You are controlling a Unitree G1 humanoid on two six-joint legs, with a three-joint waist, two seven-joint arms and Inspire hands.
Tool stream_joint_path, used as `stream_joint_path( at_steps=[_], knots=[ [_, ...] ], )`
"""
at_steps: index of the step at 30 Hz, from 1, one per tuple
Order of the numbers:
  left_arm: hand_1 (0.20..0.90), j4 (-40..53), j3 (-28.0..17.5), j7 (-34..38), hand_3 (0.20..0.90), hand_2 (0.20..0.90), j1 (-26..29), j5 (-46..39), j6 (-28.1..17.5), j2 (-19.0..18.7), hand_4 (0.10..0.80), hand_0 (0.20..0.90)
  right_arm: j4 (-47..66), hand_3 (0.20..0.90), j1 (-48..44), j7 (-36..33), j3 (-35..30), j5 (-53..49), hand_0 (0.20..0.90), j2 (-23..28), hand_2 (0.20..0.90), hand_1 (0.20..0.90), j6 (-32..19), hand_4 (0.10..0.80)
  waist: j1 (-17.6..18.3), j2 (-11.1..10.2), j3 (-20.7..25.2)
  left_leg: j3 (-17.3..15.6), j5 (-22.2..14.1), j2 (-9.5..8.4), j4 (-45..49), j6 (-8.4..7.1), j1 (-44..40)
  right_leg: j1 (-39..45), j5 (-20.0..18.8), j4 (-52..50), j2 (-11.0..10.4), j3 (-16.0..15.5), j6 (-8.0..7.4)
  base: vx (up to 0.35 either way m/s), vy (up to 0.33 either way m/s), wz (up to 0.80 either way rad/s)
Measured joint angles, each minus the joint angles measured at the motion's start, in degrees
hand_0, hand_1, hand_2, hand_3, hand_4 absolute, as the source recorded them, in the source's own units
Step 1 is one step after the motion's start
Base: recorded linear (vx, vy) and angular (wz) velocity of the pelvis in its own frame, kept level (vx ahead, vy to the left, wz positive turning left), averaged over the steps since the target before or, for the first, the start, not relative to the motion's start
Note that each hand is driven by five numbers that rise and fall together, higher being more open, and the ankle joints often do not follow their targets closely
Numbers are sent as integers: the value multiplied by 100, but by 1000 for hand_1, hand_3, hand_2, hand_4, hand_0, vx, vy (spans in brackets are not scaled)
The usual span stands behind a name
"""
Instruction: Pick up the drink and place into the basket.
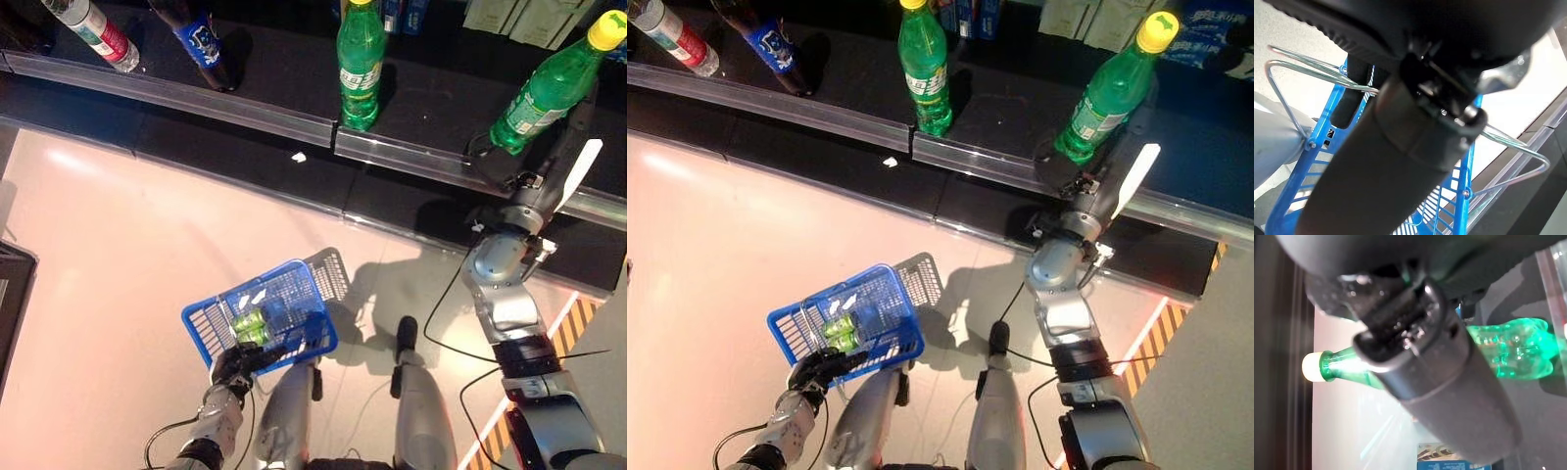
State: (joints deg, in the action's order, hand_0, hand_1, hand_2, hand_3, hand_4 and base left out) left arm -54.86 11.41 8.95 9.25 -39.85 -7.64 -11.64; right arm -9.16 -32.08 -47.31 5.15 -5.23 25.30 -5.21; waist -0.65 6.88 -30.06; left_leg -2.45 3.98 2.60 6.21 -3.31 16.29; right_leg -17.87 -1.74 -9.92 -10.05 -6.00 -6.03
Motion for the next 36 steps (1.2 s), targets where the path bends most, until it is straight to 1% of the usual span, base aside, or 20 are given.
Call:
stream_joint_path(
  at_steps=[4, 8, 15, 20, 21, 22, 23, 26, 36],
  knots=[
    [300, 31, 6, -85, 200, 300, 1, -4, -1, -20, 100, 300, -176, 900, -215, -45, -81, -76, 900, 23, 900, 900, 23, 800, -64, 4, -2, 2, 4, -7, 16, 6, 72, -89, 6, -65, -8, -1, -5, 0, 0, 0],
    [300, 60, 129, -94, 200, 300, 63, -114, -1, -21, 100, 300, -299, 900, -456, -83, -167, -167, 900, 92, 900, 900, 28, 800, -87, 76, -39, 41, 6, -34, 81, 9, 170, -151, 8, -101, -31, -7, -8, -2, 19, 5],
    [300, 69, 151, -97, 200, 300, 70, -215, 7, -28, 100, 300, -516, 900, -691, -206, -170, -229, 900, 216, 900, 900, 28, 800, -107, 77, -40, 55, 18, -61, 110, 27, 292, -293, 20, -189, -56, -18, -23, 0, 0, 0],
    [300, 97, 186, -113, 200, 300, 70, -223, 13, -22, 100, 300, -642, 900, -803, -298, -183, -409, 900, 318, 900, 900, 30, 800, -198, 93, -48, 63, 24, -93, 112, 35, 299, -336, 60, -281, -94, -19, -36, -4, 1, 1],
    [300, 105, 205, -113, 200, 300, 71, -228, 12, -23, 100, 300, -697, 664, -832, -318, -183, -436, 698, 345, 698, 698, 25, 564, -223, 93, -48, 67, 25, -97, 112, 36, 301, -336, 62, -283, -98, -22, -38, -12, 0, 3],
    [300, 115, 224, -114, 200, 300, 71, -234, 10, -30, 100, 300, -782, 343, -882, -341, -183, -459, 422, 369, 422, 422, 23, 243, -234, 93, -48, 76, 28, -102, 112, 40, 306, -336, 66, -288, -104, -32, -42, -10, 2, 6],
    [300, 122, 232, -115, 200, 300, 71, -240, 10, -31, 100, 300, -872, 200, -950, -369, -185, -523, 300, 382, 300, 300, 22, 100, -235, 93, -48, 94, 31, -109, 114, 45, 316, -336, 70, -290, -112, -50, -44, -15, 5, 8],
    [300, 182, 252, -126, 200, 300, 76, -341, 2, -53, 100, 300, -1036, 200, -1116, -470, -244, -630, 300, 425, 300, 300, 20, 100, -236, 93, -47, 170, 33, -117, 169, 47, 416, -361, 74, -292, -126, -136, -43, -16, 11, 13],
    [300, 188, 253, -324, 200, 300, 92, -484, 3, -72, 100, 300, -1361, 200, -1354, -507, -244, -883, 300, 498, 300, 300, -2, 100, -355, 93, -48, 189, 34, -125, 188, 48, 440, -378, 67, -320, -132, -149, -54, -5, 0, 1]
  ],
)
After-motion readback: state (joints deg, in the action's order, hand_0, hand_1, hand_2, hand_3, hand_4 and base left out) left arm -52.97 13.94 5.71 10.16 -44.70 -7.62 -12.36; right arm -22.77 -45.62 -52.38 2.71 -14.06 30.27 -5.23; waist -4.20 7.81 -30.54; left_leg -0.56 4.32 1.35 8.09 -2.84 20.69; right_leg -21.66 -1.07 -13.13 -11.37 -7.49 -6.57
